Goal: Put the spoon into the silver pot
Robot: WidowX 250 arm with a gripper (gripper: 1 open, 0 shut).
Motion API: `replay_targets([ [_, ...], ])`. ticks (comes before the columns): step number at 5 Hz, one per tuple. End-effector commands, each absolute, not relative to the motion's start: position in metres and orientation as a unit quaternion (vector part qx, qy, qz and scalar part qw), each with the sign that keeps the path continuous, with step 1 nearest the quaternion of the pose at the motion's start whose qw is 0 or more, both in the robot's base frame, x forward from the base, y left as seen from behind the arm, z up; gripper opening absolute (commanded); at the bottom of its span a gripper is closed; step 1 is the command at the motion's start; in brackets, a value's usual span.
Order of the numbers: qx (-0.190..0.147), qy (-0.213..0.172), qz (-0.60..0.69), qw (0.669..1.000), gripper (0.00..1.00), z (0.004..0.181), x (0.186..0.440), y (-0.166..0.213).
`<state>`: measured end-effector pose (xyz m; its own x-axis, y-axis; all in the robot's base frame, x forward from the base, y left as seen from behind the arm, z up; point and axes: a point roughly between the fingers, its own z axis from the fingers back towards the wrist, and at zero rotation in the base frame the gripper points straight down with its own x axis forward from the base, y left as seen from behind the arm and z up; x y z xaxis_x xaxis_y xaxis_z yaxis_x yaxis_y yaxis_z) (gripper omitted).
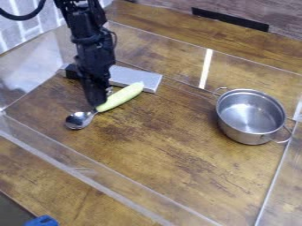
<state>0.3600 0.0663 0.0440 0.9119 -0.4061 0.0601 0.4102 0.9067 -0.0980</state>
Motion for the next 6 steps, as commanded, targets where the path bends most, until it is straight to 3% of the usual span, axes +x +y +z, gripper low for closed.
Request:
replay_targets([
  [1, -0.055, -0.054, -0.198, 0.977, 0.00, 0.072, 0.376, 0.076],
  [2, -0.070, -0.060, -0.193, 0.977, 1.00, 0.070, 0.376, 0.073],
  [4, -0.092, -0.059, -0.203, 0.973, 1.00, 0.055, 0.365, 0.069],
  [5, -0.097, -0.056, -0.223, 0.968, 0.00, 0.049, 0.358, 0.068],
  [6, -0.103, -0.065, -0.206, 0.971, 0.00, 0.053, 0.363, 0.062],
])
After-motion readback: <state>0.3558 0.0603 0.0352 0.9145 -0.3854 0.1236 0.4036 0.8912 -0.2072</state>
